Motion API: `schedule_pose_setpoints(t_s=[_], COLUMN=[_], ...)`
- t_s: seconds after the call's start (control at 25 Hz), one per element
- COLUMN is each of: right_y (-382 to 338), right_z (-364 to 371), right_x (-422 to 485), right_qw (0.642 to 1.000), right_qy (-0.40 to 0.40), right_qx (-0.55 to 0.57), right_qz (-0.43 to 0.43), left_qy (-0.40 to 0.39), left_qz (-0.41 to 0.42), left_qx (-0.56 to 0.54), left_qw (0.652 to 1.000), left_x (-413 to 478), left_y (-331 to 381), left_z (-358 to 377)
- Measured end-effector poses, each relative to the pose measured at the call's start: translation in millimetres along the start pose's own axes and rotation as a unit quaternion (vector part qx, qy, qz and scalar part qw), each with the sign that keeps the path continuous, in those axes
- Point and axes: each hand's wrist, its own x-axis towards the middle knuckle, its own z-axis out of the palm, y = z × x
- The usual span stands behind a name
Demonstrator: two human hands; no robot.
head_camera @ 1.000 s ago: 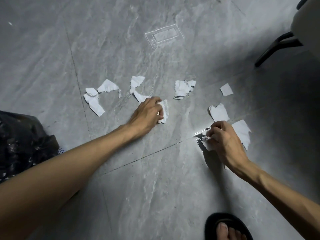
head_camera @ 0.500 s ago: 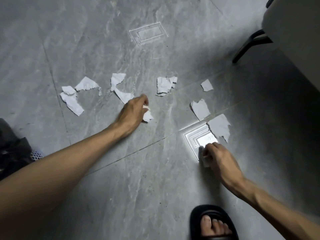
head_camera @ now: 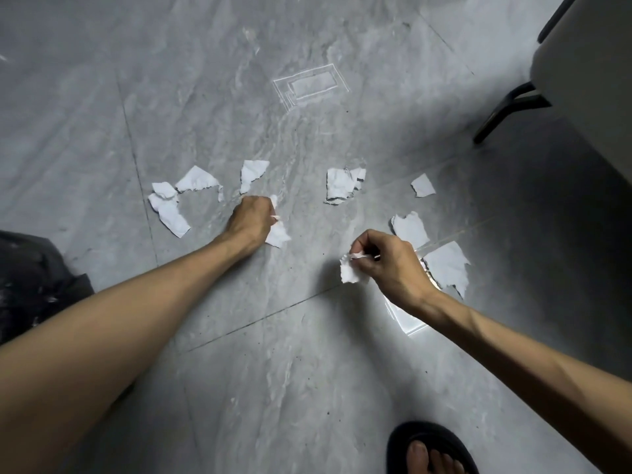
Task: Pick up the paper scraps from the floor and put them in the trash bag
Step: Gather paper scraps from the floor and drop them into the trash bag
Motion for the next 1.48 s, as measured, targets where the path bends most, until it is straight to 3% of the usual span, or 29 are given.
schedule_pose_setpoints(t_s=[0.16,0.32,0.48,0.6,0.72,0.84,0.96,1.08,1.16,1.32,1.48], right_y=[-26,-95,-176,-238,-283,-299,-293,-279,-259,-185,-84], right_z=[12,43,93,137,180,215,222,199,173,105,32], right_x=[-4,1,12,9,1,-11,-14,-4,10,38,41], right_qw=[0.986,0.960,0.955,0.955,0.937,0.915,0.909,0.930,0.942,0.968,0.979], right_qy=[-0.077,-0.183,-0.237,-0.211,-0.204,-0.271,-0.317,-0.276,-0.253,-0.216,-0.196], right_qx=[0.132,0.206,0.175,0.135,0.122,0.037,-0.008,0.080,0.113,0.063,-0.043], right_qz=[0.067,0.048,-0.032,-0.157,-0.255,-0.298,-0.271,-0.231,-0.190,-0.110,0.022], left_qy=[-0.031,0.039,0.166,0.215,0.175,0.086,0.131,0.212,0.215,0.125,-0.060], left_qz=[0.065,0.118,0.051,-0.042,-0.118,-0.181,-0.199,-0.158,-0.108,0.009,0.106], left_qx=[-0.023,-0.039,-0.032,0.005,0.043,0.067,0.064,0.033,0.008,-0.019,-0.002], left_qw=[0.997,0.992,0.984,0.976,0.977,0.978,0.969,0.964,0.970,0.992,0.993], left_x=[-38,-104,-159,-200,-234,-259,-256,-232,-210,-156,-116], left_y=[16,2,-57,-123,-180,-211,-215,-184,-152,-76,-9], left_z=[-73,-167,-232,-260,-255,-238,-239,-244,-240,-208,-149])
